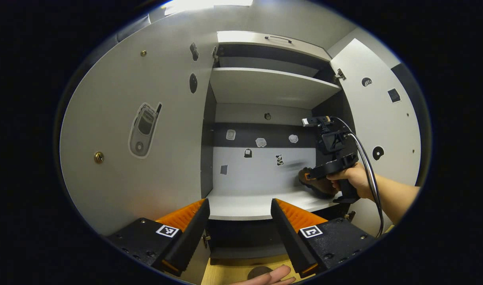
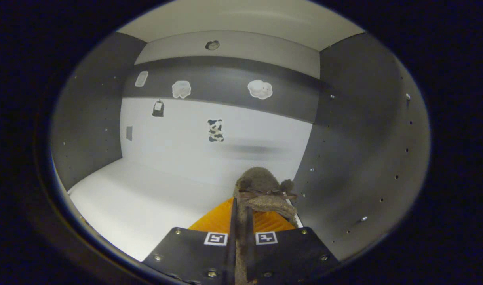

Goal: Grab one shoe with the right hand and put it into the shoe cabinet, grab the other shoe with the left hand and put it into the shoe cabinet; then close the right door with the right hand and the left door with the left hand.

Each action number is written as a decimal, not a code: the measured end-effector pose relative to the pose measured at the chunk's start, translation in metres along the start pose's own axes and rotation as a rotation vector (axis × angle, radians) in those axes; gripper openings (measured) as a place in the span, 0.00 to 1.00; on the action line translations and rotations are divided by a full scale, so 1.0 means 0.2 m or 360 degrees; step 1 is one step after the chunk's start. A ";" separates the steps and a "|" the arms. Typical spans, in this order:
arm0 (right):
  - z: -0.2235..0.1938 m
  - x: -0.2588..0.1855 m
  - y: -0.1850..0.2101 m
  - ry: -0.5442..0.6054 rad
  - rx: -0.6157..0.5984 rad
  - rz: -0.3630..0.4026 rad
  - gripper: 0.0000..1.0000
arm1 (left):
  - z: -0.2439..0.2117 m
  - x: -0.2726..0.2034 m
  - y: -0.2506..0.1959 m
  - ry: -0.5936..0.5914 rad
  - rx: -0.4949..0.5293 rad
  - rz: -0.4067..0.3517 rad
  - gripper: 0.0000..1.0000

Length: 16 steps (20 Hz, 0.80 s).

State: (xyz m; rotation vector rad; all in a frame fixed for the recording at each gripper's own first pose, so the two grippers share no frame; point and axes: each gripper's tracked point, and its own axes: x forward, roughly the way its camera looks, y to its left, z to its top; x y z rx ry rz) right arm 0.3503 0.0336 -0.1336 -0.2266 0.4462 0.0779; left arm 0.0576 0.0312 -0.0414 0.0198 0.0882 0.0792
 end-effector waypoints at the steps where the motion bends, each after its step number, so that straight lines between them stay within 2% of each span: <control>1: -0.02 0.01 0.01 0.0027 0.0012 -0.0003 0.11 | 0.00 0.00 -0.01 0.0006 -0.0003 0.0001 0.95; 2: -0.03 0.01 0.02 0.0040 0.0025 0.0010 0.11 | -0.01 0.00 -0.01 0.0009 -0.0004 -0.0004 0.95; 3: -0.02 -0.02 0.03 0.0035 0.0014 0.0026 0.21 | -0.01 0.00 -0.03 0.0012 -0.0006 -0.0012 0.95; 5: -0.01 -0.08 0.06 0.0040 -0.0032 0.0054 0.65 | -0.02 -0.01 -0.05 0.0025 -0.0012 -0.0030 0.95; 7: -0.01 -0.15 0.07 0.0040 -0.0026 0.0050 0.90 | -0.02 -0.02 -0.07 0.0036 -0.0022 -0.0037 0.95; 9: 0.05 -0.23 0.05 -0.0041 0.0002 0.0005 0.98 | -0.02 -0.03 -0.06 0.0044 -0.0027 -0.0024 0.95; 12: 0.17 -0.44 -0.01 -0.0196 0.0010 -0.0085 0.99 | -0.02 -0.06 -0.07 0.0041 -0.0028 -0.0016 0.95; 16: 0.25 -0.80 -0.10 -0.0443 0.0140 -0.0136 0.98 | -0.04 -0.13 -0.10 0.0065 -0.0014 0.0000 0.95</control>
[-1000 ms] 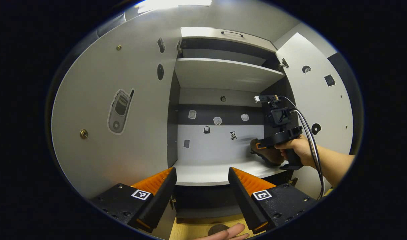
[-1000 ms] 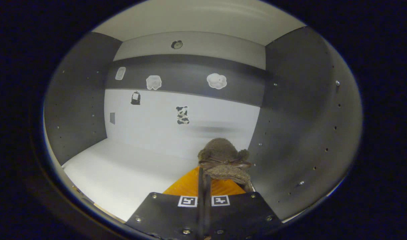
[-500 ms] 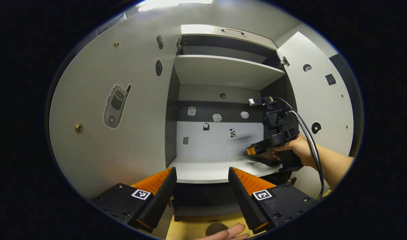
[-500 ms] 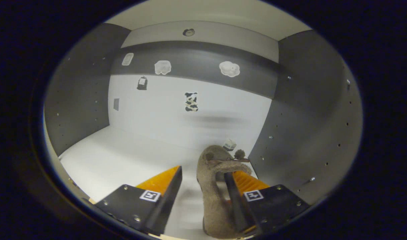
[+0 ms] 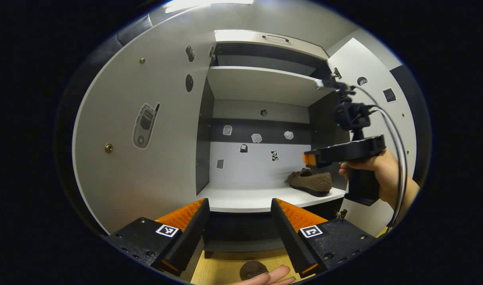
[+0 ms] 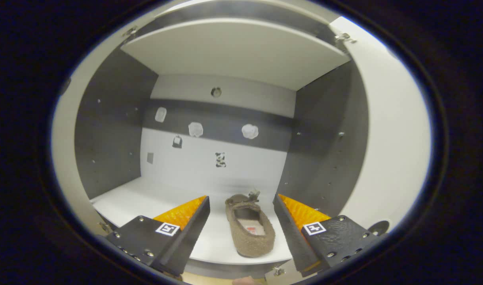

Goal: Grab one shoe with the right hand and put it into the shoe cabinet, grab the other shoe with the left hand and put it into the shoe cabinet; then close the right door with the right hand and the left door with the left hand.

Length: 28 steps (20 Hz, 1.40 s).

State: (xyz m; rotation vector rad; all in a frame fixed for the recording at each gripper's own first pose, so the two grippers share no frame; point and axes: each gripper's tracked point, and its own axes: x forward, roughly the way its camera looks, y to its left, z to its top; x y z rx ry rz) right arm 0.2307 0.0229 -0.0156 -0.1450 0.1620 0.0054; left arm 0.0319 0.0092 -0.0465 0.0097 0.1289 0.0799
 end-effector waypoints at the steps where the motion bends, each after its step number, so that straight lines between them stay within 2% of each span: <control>1: 0.01 -0.09 -0.03 -0.0045 0.0017 -0.0019 0.98 | -0.02 -0.03 0.00 0.0014 0.0013 0.0015 0.95; 5: -0.04 -0.37 -0.07 -0.0192 0.0018 0.0024 0.98 | -0.20 -0.14 -0.02 0.0009 0.0032 0.0020 0.95; 12: -0.25 -0.86 -0.05 -0.0292 0.0100 0.0094 0.98 | -0.75 -0.19 0.03 0.0321 0.0012 0.0042 0.96; 17: -0.33 -1.15 -0.01 -0.0322 0.0163 0.0121 0.98 | -1.19 -0.25 -0.01 0.0661 -0.0017 0.0004 0.96; 21: -0.30 -1.36 -0.04 -0.0393 0.0161 0.0111 0.98 | -1.50 -0.30 -0.05 0.0941 -0.0043 -0.0037 0.97; 25: -0.28 -1.52 -0.17 -0.0468 0.0339 0.0065 0.98 | -1.74 -0.36 -0.05 0.1224 -0.0182 0.0002 0.96; 26: -0.27 -1.56 -0.20 -0.0510 0.0404 0.0045 0.98 | -1.82 -0.39 -0.06 0.1344 -0.0214 -0.0002 0.93; 27: -0.26 -1.60 -0.22 -0.0545 0.0431 0.0044 0.98 | -1.88 -0.42 -0.11 0.1447 -0.0264 -0.0076 0.86; 28: -0.28 -1.62 -0.24 -0.0557 0.0443 0.0033 0.98 | -1.87 -0.43 -0.13 0.1445 -0.0330 -0.0103 0.63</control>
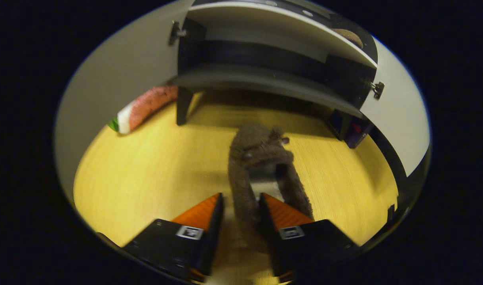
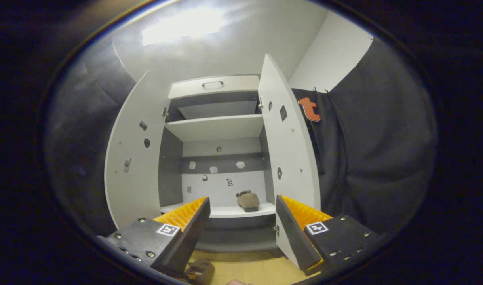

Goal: Grab one shoe with the right hand and put it into the shoe cabinet, grab the other shoe with the left hand and put it into the shoe cabinet; then close the right door with the right hand and the left door with the left hand.

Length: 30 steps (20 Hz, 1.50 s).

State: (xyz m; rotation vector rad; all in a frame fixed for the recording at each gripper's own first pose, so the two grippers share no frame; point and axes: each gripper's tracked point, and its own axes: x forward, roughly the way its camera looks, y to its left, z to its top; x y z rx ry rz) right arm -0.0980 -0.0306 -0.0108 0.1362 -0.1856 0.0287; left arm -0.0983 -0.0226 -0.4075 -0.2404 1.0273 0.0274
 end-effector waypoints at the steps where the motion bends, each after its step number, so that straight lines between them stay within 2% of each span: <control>1: -0.01 -0.03 -0.03 0.0002 0.0007 -0.0013 1.00 | 0.03 0.01 0.00 -0.0038 0.0017 0.0004 0.39; 3: -0.02 -0.06 -0.04 0.0030 -0.0001 0.0002 1.00 | 0.03 -0.01 0.02 -0.0036 0.0101 0.0067 0.10; 4: -0.03 -0.07 -0.05 0.0044 -0.0007 0.0007 1.00 | 0.02 -0.02 0.02 -0.0016 0.0118 0.0104 0.02; 9: -0.09 -0.11 -0.16 0.0106 0.0015 -0.0014 1.00 | 0.13 -0.22 -0.02 -0.0176 0.0173 0.0146 0.01; 13: -0.10 -0.14 -0.20 0.0145 0.0123 0.0016 1.00 | 0.35 -0.48 -0.09 -0.0456 0.0182 0.0157 0.01; 17: -0.08 -0.17 -0.24 0.0139 0.0118 0.0015 0.98 | 0.61 -0.72 -0.19 -0.0724 0.0103 0.0085 0.01; 20: -0.06 -0.21 -0.23 0.0139 0.0088 0.0037 0.98 | 0.79 -0.84 -0.21 -0.0854 0.0068 0.0103 0.00; 25: -0.04 -0.25 -0.24 0.0127 0.0027 0.0044 0.98 | 1.21 -0.94 -0.30 -0.1006 -0.0039 -0.0012 0.01; 30: -0.04 -0.27 -0.26 0.0121 -0.0009 0.0047 0.99 | 1.75 -1.00 -0.31 -0.1266 -0.0196 -0.0025 0.01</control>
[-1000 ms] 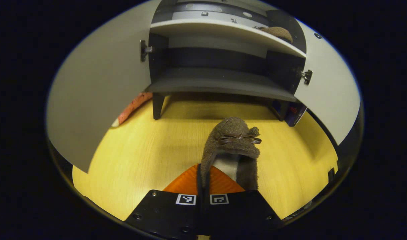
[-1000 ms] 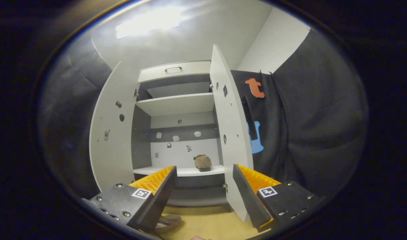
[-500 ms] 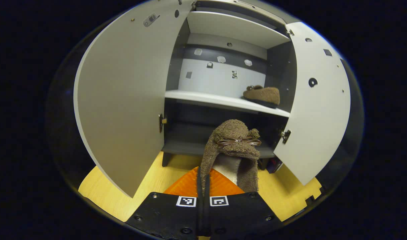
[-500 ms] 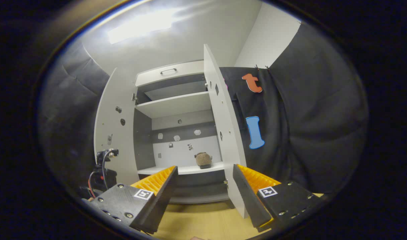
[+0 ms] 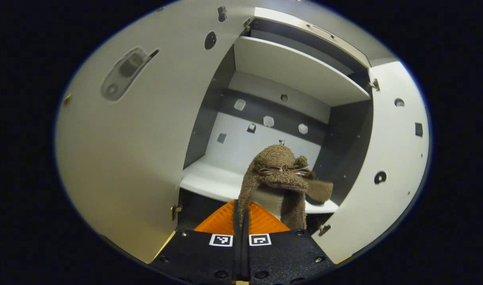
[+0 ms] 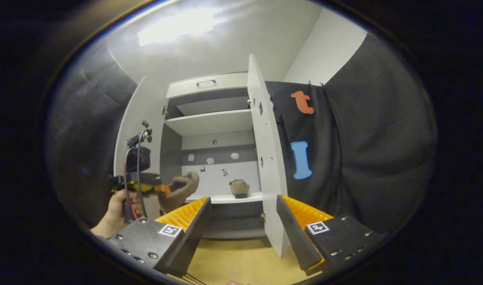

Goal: Grab one shoe with the right hand and put it into the shoe cabinet, grab the other shoe with the left hand and put it into the shoe cabinet; then close the right door with the right hand and the left door with the left hand.

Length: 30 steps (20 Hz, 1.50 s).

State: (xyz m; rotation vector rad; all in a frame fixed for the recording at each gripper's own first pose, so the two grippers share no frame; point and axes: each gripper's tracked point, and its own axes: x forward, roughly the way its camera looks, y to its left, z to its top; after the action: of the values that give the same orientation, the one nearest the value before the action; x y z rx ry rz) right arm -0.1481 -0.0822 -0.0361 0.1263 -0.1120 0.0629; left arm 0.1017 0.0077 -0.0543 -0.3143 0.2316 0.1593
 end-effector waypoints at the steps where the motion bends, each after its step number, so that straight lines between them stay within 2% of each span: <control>1: 0.00 -0.01 0.00 -0.0014 -0.0007 0.0002 0.98 | 0.06 0.08 -0.01 -0.0049 -0.0042 0.0013 0.01; 4: 0.02 -0.03 -0.03 -0.0050 -0.0037 0.0004 0.98 | 0.21 0.29 0.02 -0.0138 -0.0087 0.0072 0.01; 7: 0.03 -0.07 -0.05 -0.0077 -0.0057 0.0005 0.98 | 0.25 0.47 0.03 -0.0083 -0.0182 0.0111 0.02; 10: 0.02 -0.09 -0.11 -0.0078 -0.0045 -0.0015 0.98 | 0.22 0.62 0.10 -0.0046 -0.0176 0.0200 0.02; 17: 0.00 -0.08 -0.19 -0.0086 -0.0040 -0.0086 0.98 | 0.00 0.81 0.07 0.0162 -0.0144 0.0120 0.04; 20: 0.04 -0.11 -0.10 -0.0132 -0.0031 -0.0009 0.99 | 0.05 0.84 -0.02 0.0124 -0.0075 -0.0003 0.18; 21: 0.06 -0.12 -0.07 -0.0153 -0.0006 0.0018 0.99 | 0.10 0.82 -0.05 0.0077 -0.0062 -0.0029 0.31; 22: 0.08 -0.13 -0.04 -0.0173 0.0010 0.0050 0.99 | 0.15 0.82 -0.08 0.0049 -0.0056 -0.0055 0.35; 23: 0.10 -0.14 -0.02 -0.0200 0.0028 0.0074 0.99 | 0.17 0.78 -0.13 0.0046 -0.0042 -0.0114 0.48; 24: 0.13 -0.15 -0.01 -0.0222 0.0045 0.0082 0.99 | 0.19 0.74 -0.16 0.0040 -0.0023 -0.0124 0.60; 25: 0.15 -0.15 -0.03 -0.0248 0.0067 0.0066 0.99 | 0.22 0.69 -0.19 0.0034 -0.0003 -0.0133 0.63; 26: 0.17 -0.16 -0.05 -0.0261 0.0074 0.0043 0.94 | 0.23 0.65 -0.21 0.0019 0.0013 -0.0149 0.65; 27: 0.17 -0.16 -0.08 -0.0258 0.0069 0.0010 0.94 | 0.26 0.59 -0.24 -0.0003 0.0035 -0.0172 0.72; 28: 0.18 -0.16 -0.11 -0.0252 0.0052 -0.0021 0.98 | 0.27 0.53 -0.28 -0.0012 0.0071 -0.0198 0.69; 30: 0.19 -0.15 -0.17 -0.0225 -0.0006 -0.0089 0.99 | 0.27 0.40 -0.33 -0.0023 0.0132 -0.0229 0.75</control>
State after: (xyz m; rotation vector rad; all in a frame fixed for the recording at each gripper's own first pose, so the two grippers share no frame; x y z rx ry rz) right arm -0.1801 -0.1219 -0.0064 0.1300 -0.2498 -0.0021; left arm 0.2012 -0.0276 -0.0050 -0.2465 0.2001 0.0099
